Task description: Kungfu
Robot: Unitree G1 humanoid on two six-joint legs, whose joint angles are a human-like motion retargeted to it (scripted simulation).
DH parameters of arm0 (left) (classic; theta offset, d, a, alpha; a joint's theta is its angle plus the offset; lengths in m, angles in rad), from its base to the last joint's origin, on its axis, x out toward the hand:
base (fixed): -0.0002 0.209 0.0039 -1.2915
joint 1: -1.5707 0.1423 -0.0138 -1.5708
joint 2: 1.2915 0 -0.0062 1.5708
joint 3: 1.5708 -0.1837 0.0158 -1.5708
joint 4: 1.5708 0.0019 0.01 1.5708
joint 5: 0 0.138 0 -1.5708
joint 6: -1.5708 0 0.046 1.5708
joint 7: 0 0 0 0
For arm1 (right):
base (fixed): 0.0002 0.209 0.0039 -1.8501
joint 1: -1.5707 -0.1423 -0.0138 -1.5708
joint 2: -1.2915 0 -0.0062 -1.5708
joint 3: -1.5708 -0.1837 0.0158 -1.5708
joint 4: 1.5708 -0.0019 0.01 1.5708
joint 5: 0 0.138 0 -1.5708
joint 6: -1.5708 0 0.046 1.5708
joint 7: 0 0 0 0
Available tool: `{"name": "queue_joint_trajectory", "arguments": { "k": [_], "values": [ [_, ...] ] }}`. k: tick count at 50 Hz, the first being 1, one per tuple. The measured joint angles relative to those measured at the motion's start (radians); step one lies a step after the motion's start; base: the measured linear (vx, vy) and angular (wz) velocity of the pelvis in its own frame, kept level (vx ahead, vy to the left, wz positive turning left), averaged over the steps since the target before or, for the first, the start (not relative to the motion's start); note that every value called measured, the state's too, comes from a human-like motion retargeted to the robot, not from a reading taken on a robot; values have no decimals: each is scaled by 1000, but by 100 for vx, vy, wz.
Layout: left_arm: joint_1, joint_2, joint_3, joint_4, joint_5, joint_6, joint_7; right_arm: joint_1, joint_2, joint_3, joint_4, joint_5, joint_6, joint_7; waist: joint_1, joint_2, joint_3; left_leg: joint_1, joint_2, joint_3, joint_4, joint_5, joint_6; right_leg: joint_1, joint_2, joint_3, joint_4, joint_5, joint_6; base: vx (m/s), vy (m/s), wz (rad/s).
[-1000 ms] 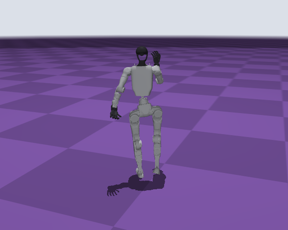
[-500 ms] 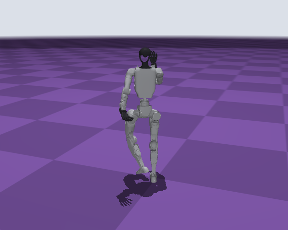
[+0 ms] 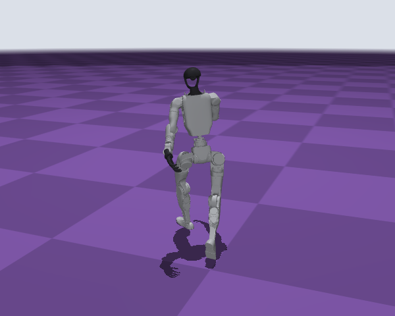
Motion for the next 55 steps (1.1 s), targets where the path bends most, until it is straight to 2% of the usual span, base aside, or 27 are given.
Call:
{"name": "queue_joint_trajectory", "arguments": {
  "k": [2,3,5,7,8,10,12,14,18,20,23,27,30,31,32,33,35,37,38,40,43,46,50,52,55],
  "values": [
    [-148,-40,-29,-57,-91,3,190,52,18,-72,310,-187,103,64,-19,30,2,90,12,-15,14,-83,-15,-35,5,-41,96,30,0,98,-8,94],
    [-220,-48,-78,-90,-167,-17,296,79,29,-111,472,-287,142,75,-45,46,0,126,4,-44,8,-106,-18,-53,7,-54,134,-20,0,104,-9,98],
    [-385,-66,-198,-135,-290,-57,488,137,18,-150,790,-423,224,22,-71,44,-1,211,-30,-62,-14,-137,-16,-88,-50,-71,211,-110,0,107,-8,98],
    [-558,-92,-264,-203,-290,-110,547,232,-2,-150,1006,-502,358,-90,-117,65,7,309,-59,-106,-45,-170,-24,-131,-65,-73,234,-181,0,99,-9,133],
    [-641,-113,-260,-250,-243,-147,536,323,2,-152,1016,-531,438,-152,-146,77,17,357,-74,-136,-63,-185,-27,-156,-72,-76,236,-214,0,87,-11,165],
    [-797,-167,-241,-359,-153,-222,491,519,28,-174,1020,-575,524,-259,-216,85,40,469,-128,-195,-119,-205,-22,-202,-113,-65,238,-286,0,87,-15,180],
    [-937,-209,-274,-480,-148,-308,499,707,41,-207,1020,-626,522,-287,-278,87,62,583,-178,-245,-178,-219,-11,-256,-170,-26,234,-345,-13,94,-26,151],
    [-1061,-206,-317,-636,-173,-380,532,874,51,-233,1020,-704,482,-255,-335,98,81,673,-190,-283,-218,-240,-19,-326,-209,7,205,-372,-62,76,-37,80],
    [-1248,-45,-375,-1023,-246,-485,549,1165,17,-219,1012,-876,435,-133,-483,126,105,808,-182,-318,-264,-296,-42,-485,-250,100,103,-356,-185,74,-53,37],
    [-1332,105,-371,-1197,-286,-546,546,1278,-23,-234,1020,-983,444,-114,-598,138,122,861,-165,-335,-274,-324,-61,-551,-271,139,35,-312,-228,70,-60,67],
    [-1447,378,-392,-1417,-396,-595,587,1402,-85,-331,1020,-1084,527,-168,-762,150,170,932,-137,-363,-266,-379,-87,-615,-289,213,-93,-279,-285,69,-61,59],
    [-1575,594,-396,-1567,-413,-648,616,1524,-121,-499,1020,-958,610,-236,-875,182,205,1019,-84,-360,-250,-442,-136,-660,-283,311,-226,-343,-352,77,-59,30],
    [-1653,669,-409,-1585,-336,-641,642,1557,-108,-612,1020,-750,604,-260,-949,184,226,1071,-38,-367,-209,-479,-175,-643,-298,281,-178,-464,-334,65,-65,66],
    [-1685,684,-421,-1581,-317,-645,644,1553,-85,-657,1020,-688,590,-267,-966,166,227,1092,-32,-369,-192,-492,-186,-621,-308,258,-147,-487,-276,67,-88,100],
    [-1715,695,-429,-1576,-295,-654,644,1547,-62,-701,1020,-627,574,-274,-983,152,219,1108,-29,-375,-178,-502,-196,-604,-328,217,-126,-455,-219,65,-90,129],
    [-1741,700,-430,-1570,-269,-670,640,1540,-38,-740,1020,-568,554,-279,-999,146,194,1113,-32,-387,-169,-505,-202,-597,-366,141,-124,-313,-162,61,-89,111],
    [-1754,664,-445,-1573,-170,-666,685,1513,16,-768,1020,-401,536,-300,-962,161,137,1089,-18,-376,-137,-492,-209,-706,-349,232,-14,-173,-132,63,-100,60],
    [-1758,612,-458,-1569,-74,-641,766,1433,66,-783,1020,-226,511,-348,-936,177,118,1040,32,-360,-103,-452,-227,-784,-301,239,115,-236,-191,44,-78,90],
    [-1746,585,-442,-1564,-35,-639,794,1374,78,-799,1020,-163,463,-355,-944,180,114,1026,52,-333,-108,-420,-236,-788,-323,195,147,-272,-204,24,-42,152],
    [-1697,543,-420,-1558,-8,-625,852,1240,71,-811,1020,-36,367,-289,-962,191,107,976,84,-301,-105,-352,-250,-781,-395,96,197,-328,-210,16,-20,179],
    [-1625,501,-377,-1541,-13,-624,900,1090,63,-727,808,205,342,-117,-952,215,141,938,126,-200,-125,-262,-288,-749,-413,67,217,-413,-191,24,-7,162],
    [-1560,427,-352,-1516,-36,-584,915,1001,-17,-656,578,330,341,54,-911,232,160,912,158,-45,-177,-190,-310,-699,-468,-6,226,-513,-158,19,4,187],
    [-1473,297,-363,-1527,-126,-536,916,958,-242,-639,382,227,412,255,-876,254,187,847,218,118,-249,-134,-367,-623,-561,-159,267,-594,-137,-6,4,257],
    [-1421,226,-372,-1539,-156,-522,930,962,-384,-594,314,201,412,275,-846,252,194,793,198,76,-286,-121,-383,-615,-609,-196,295,-588,-130,-19,8,246],
    [-1324,157,-378,-1557,-161,-537,934,917,-545,-501,217,202,390,267,-794,210,198,693,77,-68,-314,-106,-383,-664,-729,-179,360,-551,-108,-40,18,200]
  ]
}}
